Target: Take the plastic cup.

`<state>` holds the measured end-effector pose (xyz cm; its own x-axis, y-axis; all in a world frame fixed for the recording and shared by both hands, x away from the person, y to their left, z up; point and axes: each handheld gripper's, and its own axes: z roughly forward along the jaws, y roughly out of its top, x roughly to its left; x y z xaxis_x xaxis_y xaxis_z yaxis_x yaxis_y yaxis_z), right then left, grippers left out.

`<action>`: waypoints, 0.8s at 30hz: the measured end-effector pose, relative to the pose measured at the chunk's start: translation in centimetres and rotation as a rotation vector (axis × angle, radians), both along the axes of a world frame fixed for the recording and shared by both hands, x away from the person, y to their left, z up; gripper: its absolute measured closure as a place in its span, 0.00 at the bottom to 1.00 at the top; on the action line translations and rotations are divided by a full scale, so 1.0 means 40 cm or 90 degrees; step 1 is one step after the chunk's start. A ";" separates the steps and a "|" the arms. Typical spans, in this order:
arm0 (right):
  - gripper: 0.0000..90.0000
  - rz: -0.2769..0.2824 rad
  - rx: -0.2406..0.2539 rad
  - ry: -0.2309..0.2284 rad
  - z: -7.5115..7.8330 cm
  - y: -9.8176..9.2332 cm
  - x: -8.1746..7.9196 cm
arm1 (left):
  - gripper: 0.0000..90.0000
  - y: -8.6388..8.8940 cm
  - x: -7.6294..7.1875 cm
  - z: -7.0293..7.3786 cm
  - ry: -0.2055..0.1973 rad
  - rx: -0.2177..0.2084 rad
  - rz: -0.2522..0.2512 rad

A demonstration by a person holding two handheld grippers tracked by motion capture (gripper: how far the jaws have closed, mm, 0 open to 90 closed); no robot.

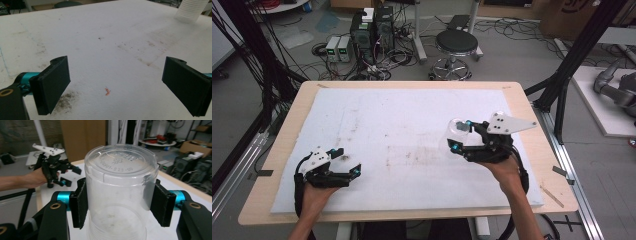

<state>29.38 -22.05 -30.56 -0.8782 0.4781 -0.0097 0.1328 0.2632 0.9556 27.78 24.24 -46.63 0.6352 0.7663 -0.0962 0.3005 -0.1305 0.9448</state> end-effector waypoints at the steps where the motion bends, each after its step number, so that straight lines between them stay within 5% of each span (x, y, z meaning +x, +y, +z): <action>1: 0.43 0.009 0.002 0.009 -0.010 0.009 0.001 | 0.09 0.000 0.000 0.000 0.000 0.000 0.000; 8: 0.44 0.067 0.013 0.032 -0.062 0.062 0.014 | 0.09 0.000 -0.001 0.000 -0.002 0.000 -0.001; 13: 0.44 0.109 -0.016 0.027 -0.081 0.093 0.011 | 0.09 0.000 -0.001 0.000 -0.002 0.000 0.000; 24: 0.44 0.125 -0.021 0.041 -0.096 0.105 0.016 | 0.09 0.000 0.000 0.000 0.000 -0.001 -0.003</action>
<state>30.01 -17.85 -34.41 -0.9538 0.2982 0.0363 0.1361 0.3215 0.9371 27.79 24.23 -46.63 0.6385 0.7634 -0.0974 0.3002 -0.1306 0.9449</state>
